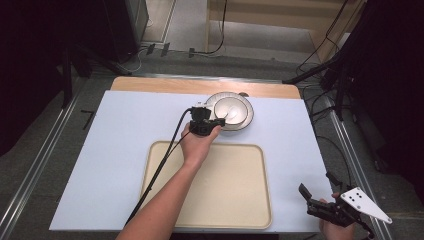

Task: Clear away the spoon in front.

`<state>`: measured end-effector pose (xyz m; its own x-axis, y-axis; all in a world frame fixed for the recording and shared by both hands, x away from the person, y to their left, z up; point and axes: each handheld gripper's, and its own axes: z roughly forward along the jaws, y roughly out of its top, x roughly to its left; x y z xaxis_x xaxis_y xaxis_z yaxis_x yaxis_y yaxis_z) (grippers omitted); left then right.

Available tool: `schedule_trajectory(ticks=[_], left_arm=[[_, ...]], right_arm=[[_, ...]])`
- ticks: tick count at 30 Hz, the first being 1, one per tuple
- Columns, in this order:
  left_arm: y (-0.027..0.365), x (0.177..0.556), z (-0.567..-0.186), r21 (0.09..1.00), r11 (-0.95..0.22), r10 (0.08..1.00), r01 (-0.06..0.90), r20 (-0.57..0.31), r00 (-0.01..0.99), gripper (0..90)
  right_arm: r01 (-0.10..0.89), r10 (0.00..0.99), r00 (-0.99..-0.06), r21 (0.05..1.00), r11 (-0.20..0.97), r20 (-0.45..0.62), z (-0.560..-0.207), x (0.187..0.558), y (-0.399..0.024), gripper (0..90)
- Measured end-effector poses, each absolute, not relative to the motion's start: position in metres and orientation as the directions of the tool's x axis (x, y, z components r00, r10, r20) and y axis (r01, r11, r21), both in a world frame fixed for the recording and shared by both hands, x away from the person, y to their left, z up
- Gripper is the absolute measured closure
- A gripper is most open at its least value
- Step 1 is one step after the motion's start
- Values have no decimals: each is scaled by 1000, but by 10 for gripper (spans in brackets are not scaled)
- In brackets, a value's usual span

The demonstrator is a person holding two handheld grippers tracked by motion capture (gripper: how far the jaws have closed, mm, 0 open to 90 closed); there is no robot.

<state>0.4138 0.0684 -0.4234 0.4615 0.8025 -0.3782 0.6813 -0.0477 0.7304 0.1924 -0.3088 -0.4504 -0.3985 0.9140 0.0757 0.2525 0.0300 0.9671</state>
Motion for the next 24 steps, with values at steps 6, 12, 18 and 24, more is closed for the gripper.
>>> schedule_trajectory(ticks=[6,12,18,24], left_arm=[[69,412,-422,747,-70,808,661,-346,477,867],[74,407,-417,783,-57,809,619,-327,488,869],[82,397,-408,813,-36,810,581,-317,494,870],[98,385,-397,845,-19,807,534,-303,508,869]], right_arm=[[250,913,-402,968,33,73,-450,192,-309,0],[252,914,-399,967,32,74,-450,192,-309,0],[250,913,-403,968,34,72,-450,192,-310,0],[248,912,-404,968,36,70,-450,192,-309,0]])
